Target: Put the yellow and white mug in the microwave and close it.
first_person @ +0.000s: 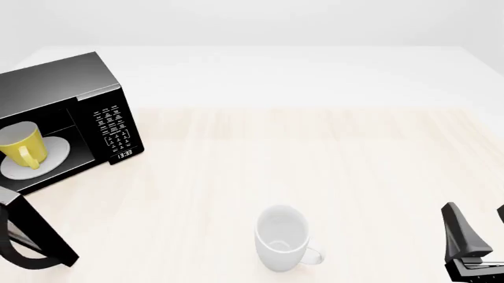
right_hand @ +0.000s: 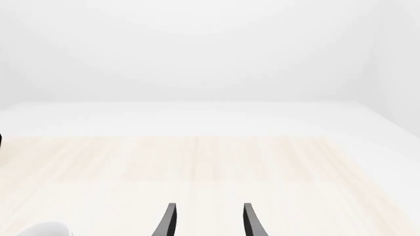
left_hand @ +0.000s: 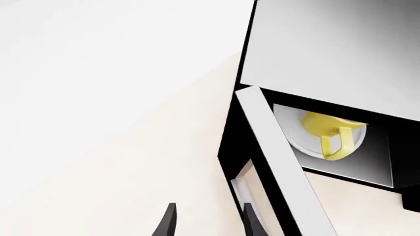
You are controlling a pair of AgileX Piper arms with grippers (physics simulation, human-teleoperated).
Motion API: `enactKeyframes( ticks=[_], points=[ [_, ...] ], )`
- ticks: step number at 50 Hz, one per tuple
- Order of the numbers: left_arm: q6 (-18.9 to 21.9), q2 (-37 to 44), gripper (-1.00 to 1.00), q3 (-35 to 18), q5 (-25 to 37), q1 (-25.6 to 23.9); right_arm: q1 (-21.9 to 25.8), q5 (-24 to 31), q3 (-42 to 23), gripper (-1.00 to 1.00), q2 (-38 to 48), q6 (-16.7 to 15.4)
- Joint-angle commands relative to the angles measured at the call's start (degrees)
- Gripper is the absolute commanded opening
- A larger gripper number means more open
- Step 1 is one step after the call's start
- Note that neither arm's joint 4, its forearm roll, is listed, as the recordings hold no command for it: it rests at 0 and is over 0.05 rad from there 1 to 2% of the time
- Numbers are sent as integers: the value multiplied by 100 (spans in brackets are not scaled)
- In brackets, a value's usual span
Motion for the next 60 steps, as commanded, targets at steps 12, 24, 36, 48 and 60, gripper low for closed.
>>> enactKeyframes(
  ticks=[12, 24, 36, 48, 60],
  points=[
    [-120, 199, 100, 4, -63, -356, 0, 0, 0, 100, -1, 0],
    [-153, 359, 100, -7, -148, -563, 1, 0, 0, 100, 0, 1],
    [-99, 525, 100, -10, -273, -714, 0, 0, 0, 100, 0, 1],
    [-154, 411, 100, -115, -84, -986, -1, 0, 0, 100, 0, 1],
    [-170, 388, 100, -239, -15, -1260, -1, 0, 0, 100, 0, 0]
  ],
)
